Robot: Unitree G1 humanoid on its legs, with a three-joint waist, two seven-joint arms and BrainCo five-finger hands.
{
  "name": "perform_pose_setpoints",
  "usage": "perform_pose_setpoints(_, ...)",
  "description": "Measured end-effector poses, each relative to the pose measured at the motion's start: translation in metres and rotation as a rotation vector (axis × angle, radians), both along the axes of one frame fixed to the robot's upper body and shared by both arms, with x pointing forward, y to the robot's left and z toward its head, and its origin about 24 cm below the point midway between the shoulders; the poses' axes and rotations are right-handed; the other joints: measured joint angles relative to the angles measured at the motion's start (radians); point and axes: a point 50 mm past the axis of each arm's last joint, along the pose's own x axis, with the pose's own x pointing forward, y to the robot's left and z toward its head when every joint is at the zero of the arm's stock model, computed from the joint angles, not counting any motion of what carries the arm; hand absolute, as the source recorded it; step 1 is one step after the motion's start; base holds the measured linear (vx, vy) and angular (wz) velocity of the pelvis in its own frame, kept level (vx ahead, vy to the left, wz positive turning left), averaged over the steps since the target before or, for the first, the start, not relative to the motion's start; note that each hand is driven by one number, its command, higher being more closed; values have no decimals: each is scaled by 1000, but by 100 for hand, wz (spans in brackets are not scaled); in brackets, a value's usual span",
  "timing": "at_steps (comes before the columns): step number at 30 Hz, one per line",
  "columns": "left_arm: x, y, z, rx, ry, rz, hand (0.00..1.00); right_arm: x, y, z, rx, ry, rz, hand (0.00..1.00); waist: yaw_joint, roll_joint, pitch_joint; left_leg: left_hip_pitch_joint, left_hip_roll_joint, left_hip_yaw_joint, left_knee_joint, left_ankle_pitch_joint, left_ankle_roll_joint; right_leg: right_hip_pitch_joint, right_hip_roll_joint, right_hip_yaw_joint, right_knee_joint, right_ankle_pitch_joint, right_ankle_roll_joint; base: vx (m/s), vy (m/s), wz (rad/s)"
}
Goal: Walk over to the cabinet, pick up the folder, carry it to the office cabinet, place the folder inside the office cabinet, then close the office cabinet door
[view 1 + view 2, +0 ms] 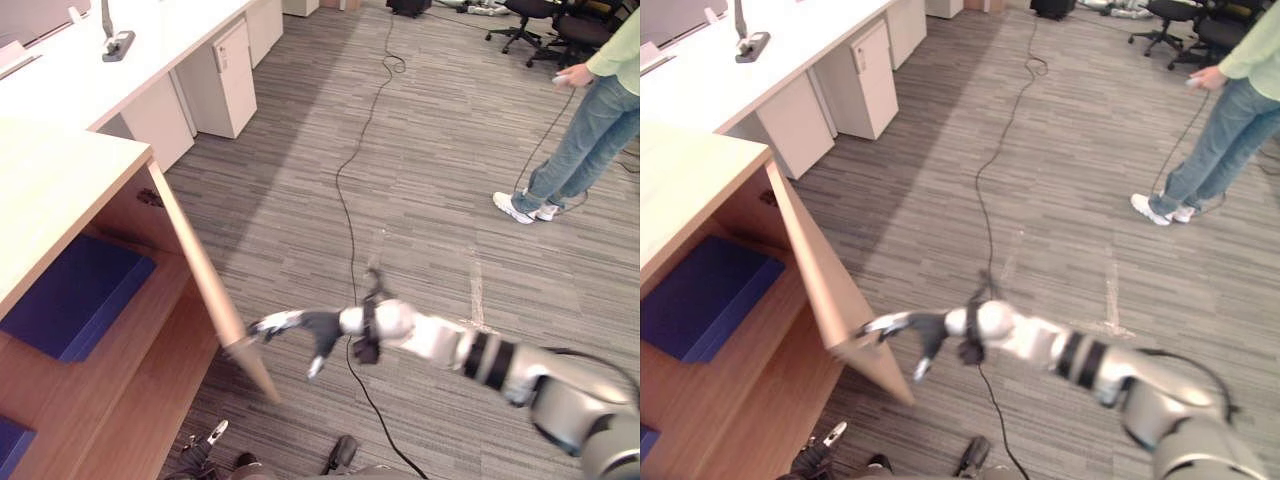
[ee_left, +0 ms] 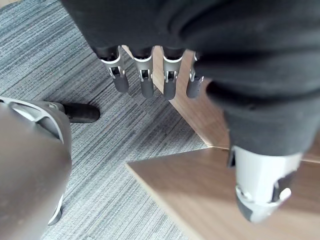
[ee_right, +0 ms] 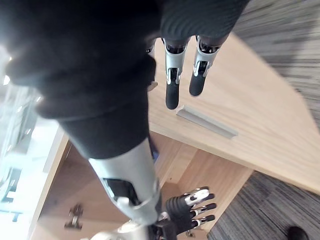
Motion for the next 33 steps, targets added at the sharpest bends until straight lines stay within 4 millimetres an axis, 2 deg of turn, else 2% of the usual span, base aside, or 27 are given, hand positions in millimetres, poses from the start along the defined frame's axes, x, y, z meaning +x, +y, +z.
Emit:
perform_pose_setpoints(1,0,2,0,2,-3,11,0,-2,4,1,2,-13,15,0,7,-2,-2,-3,-1,-5,0,4,-7,0,-1,-2,0,0,0,5,14,18)
perform_pose_setpoints(3,-5,11,2,22,4,60,0,-13,1,-11,-145,-27,152,0,22,-20,-16,-10,-5,-16,0,6,-9,-1,-6,-8,0,0,0,31,48,18)
perform_pose_setpoints(4,-12,23,4,49,15,89,0,-29,-9,-36,-293,12,243,0,23,-48,-33,-13,-8,-23,-1,6,-10,-1,-9,-10,0,0,0,52,54,12)
perform_pose_setpoints(5,-15,28,4,60,22,101,0,-36,-14,-46,-341,39,270,0,23,-60,-40,-13,-9,-25,-2,6,-10,-1,-10,-10,0,0,0,92,94,12)
perform_pose_setpoints(6,-21,37,6,78,32,134,0,-48,-25,-61,-423,80,316,0,23,-83,-48,-15,-12,-28,-3,6,-10,-1,-14,-12,0,0,0,63,65,6)
perform_pose_setpoints(8,-23,43,7,84,30,170,0,-52,-33,-59,-455,101,343,0,22,-97,-56,-16,-19,-36,-6,6,-9,1,-20,-20,0,1,2,37,61,12)
perform_pose_setpoints(11,-25,47,8,85,21,211,0,-52,-39,-46,-452,114,366,0,26,-111,-66,-28,-27,-68,-19,12,-1,4,-27,-48,0,-1,7,-4,28,29)
perform_pose_setpoints(13,-29,50,9,85,23,235,0,-52,-43,-45,-456,145,350,0,44,-123,-74,-37,-29,-96,-26,17,5,7,-29,-76,1,-5,14,-8,2,52)
perform_pose_setpoints(14,-32,49,8,80,26,249,0,-50,-44,-47,-459,157,325,0,62,-129,-77,-41,-32,-128,-33,22,10,17,-31,-106,3,-12,22,1,-3,55)
perform_pose_setpoints(17,-31,40,5,56,29,244,0,-40,-45,-57,-394,208,193,0,98,-126,-75,-51,-42,-205,-33,29,16,33,-59,-181,56,-50,38,27,36,86)
perform_pose_setpoints(18,-31,31,2,37,39,222,0,-33,-45,-70,-355,252,89,0,110,-120,-70,-52,-53,-250,-27,26,20,31,-103,-228,151,-105,53,77,147,127)
perform_pose_setpoints(19,-29,22,-1,20,48,179,0,-28,-43,-86,-331,287,-14,0,111,-118,-69,-63,-77,-306,-15,18,27,18,-185,-274,300,-176,73,95,181,137)
perform_pose_setpoints(20,-28,17,-2,11,55,154,0,-26,-44,-95,-324,305,-71,0,111,-116,-66,-66,-90,-338,-9,13,34,12,-226,-280,379,-198,78,80,203,154)
perform_pose_setpoints(21,-26,8,-4,-2,63,108,0,-22,-46,-115,-334,337,-191,0,112,-109,-59,-71,-109,-400,2,10,42,-6,-303,-249,537,-210,76,59,205,166)
perform_pose_setpoints(22,-23,5,-4,0,67,66,0,-18,-49,-132,-320,370,-336,0,113,-107,-49,-89,-130,-471,14,12,50,-37,-359,-172,662,-199,59,45,204,175)
perform_pose_setpoints(23,-20,6,-4,9,64,49,0,-17,-53,-142,-318,397,-422,0,111,-107,-43,-99,-140,-510,19,15,56,-54,-369,-115,710,-186,39,44,160,200)
perform_pose_setpoints(24,-13,7,-2,28,57,5,0,-16,-67,-163,-302,473,-638,0,104,-97,-35,-119,-150,-606,27,22,67,-101,-345,27,764,-179,17,68,102,236)
perform_pose_setpoints(25,-1,10,2,53,37,-39,0,-18,-88,-180,-262,553,-889,0,88,-76,-22,-168,-158,-723,52,27,66,-119,-261,202,715,-252,52,73,64,258)
perform_pose_setpoints(26,8,9,4,62,17,-67,0,-20,-102,-187,-235,598,-1024,0,77,-61,-12,-196,-168,-791,69,30,65,-120,-214,293,664,-278,67,34,-9,269)
perform_pose_setpoints(27,22,5,7,71,-8,-117,0,-27,-127,-197,-192,671,-1258,0,63,-40,3,-233,-192,-887,84,35,69,-121,-160,431,596,-302,101,-53,-98,314)
perform_pose_setpoints(28,39,-2,11,85,-35,-188,0,-53,-165,-213,-136,794,-1586,0,36,-14,23,-266,-251,-1038,91,43,75,-110,-122,601,515,-330,146,-85,-126,331)
perform_pose_setpoints(29,45,-5,13,96,-52,-206,0,-74,-179,-223,-99,882,-1745,0,25,-12,25,-275,-279,-1098,91,45,78,-105,-125,655,496,-337,160,-102,-141,281)
perform_pose_setpoints(30,50,-6,15,104,-67,-216,0,-90,-183,-229,-94,936,-1820,0,19,-7,29,-276,-292,-1124,91,45,78,-97,-132,664,484,-339,166,-111,-152,213)
perform_pose_setpoints(31,54,-9,18,112,-85,-231,0,-120,-184,-239,-102,1029,-1910,0,16,-9,33,-276,-309,-1151,91,45,78,-71,-145,656,446,-338,168,-163,-217,205)
perform_pose_setpoints(32,57,-14,20,113,-109,-231,0,-137,-188,-243,-80,1087,-1992,0,20,-18,41,-286,-323,-1139,94,46,73,-50,-169,622,395,-325,206,-199,-213,203)
perform_pose_setpoints(33,57,-23,18,91,-111,-232,0,-140,-194,-243,-41,1102,-2048,0,4,-3,38,-301,-311,-1136,101,40,72,-31,-159,559,387,-322,195,-210,-285,195)
